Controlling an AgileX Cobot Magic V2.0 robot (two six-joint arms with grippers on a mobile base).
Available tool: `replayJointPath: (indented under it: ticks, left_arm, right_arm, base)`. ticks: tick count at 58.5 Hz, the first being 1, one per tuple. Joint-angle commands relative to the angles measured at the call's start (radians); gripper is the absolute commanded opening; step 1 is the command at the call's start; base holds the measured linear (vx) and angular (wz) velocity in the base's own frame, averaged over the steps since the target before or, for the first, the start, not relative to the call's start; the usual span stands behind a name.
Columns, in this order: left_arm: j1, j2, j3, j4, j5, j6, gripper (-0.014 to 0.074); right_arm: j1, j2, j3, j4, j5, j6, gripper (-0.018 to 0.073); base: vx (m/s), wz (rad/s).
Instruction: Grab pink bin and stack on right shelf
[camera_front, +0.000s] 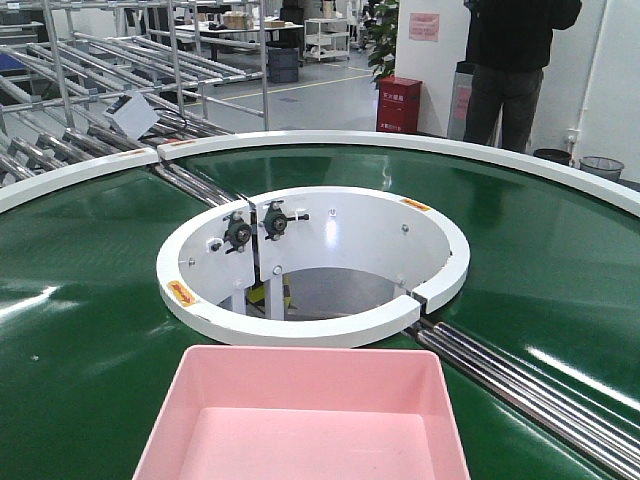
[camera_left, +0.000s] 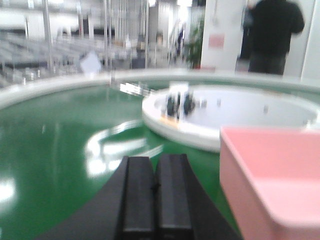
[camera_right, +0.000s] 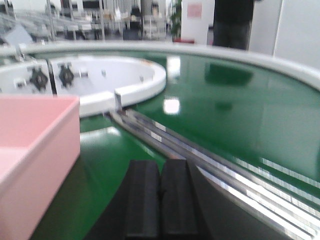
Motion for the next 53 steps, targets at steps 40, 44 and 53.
replayJointPath:
  ticks: [40,44,53]
  left_arm:
    - [-0.002,0.625,-0.644,0.008,0.064,0.058,0.0031]
    - [-0.002,0.679,-0.644,0.008,0.085,0.059,0.0080]
    - [-0.002,0.745,-0.644,0.007,0.076,0.059,0.0262]
  right_arm:
    - [0.001,0.675,-0.639,-0.011,-0.021,0.044,0.0032]
    - [0.001,0.730,-0.643,-0.011,-0.027,0.044,0.0076]
    - [0.001,0.794,-0.643,-0.011,-0.034,0.044,0.0224]
  base:
    - [0.00,0.00]
    - [0.00,0.00]
    - [0.00,0.00]
